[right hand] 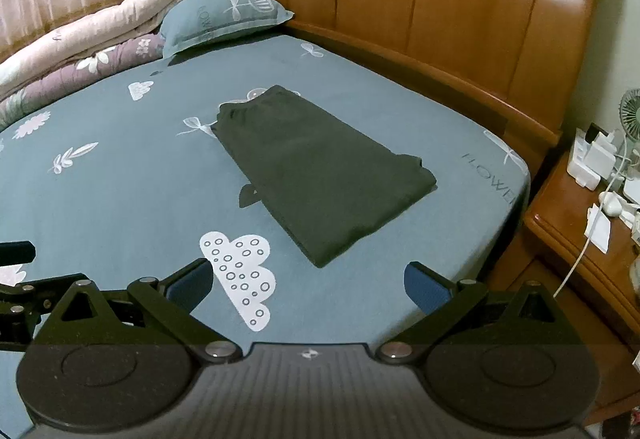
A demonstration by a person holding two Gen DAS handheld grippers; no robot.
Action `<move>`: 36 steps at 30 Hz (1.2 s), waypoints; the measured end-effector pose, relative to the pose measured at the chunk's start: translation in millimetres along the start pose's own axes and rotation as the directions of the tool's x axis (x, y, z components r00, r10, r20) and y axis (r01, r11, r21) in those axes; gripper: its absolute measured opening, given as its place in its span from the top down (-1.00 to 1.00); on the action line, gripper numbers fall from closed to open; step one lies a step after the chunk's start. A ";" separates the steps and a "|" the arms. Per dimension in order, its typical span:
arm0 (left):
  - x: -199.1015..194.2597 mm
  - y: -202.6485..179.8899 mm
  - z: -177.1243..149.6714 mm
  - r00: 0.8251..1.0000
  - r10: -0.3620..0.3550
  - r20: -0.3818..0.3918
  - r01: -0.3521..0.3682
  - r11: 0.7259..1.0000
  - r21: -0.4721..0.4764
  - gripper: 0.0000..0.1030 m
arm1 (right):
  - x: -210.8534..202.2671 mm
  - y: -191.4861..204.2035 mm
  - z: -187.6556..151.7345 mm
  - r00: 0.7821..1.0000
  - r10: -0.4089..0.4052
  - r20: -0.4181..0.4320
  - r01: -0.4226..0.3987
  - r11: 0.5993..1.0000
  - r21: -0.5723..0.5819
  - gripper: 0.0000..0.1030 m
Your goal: Fold clothes
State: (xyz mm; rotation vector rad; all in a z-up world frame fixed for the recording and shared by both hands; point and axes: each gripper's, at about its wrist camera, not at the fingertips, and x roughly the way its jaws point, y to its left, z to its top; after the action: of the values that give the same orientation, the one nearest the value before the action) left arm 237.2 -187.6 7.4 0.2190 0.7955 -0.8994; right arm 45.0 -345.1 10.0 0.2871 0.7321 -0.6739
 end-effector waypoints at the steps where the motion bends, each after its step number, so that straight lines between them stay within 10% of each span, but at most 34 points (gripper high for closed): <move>1: -0.5 -0.7 0.2 1.000 0.001 0.001 -0.001 1.000 0.004 -0.98 | -0.5 0.8 0.0 1.000 0.001 -0.001 -0.001 1.000 -0.003 -1.00; 36: -0.2 -7.6 -2.1 1.000 -0.018 0.002 0.018 0.999 0.046 -0.98 | 0.1 2.8 -0.6 1.000 -0.021 -0.003 0.021 1.000 -0.023 -1.00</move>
State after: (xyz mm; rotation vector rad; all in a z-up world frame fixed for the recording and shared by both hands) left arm 230.2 -191.2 7.2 0.2510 0.7761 -0.9352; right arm 46.6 -342.7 9.6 0.2600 0.7461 -0.6843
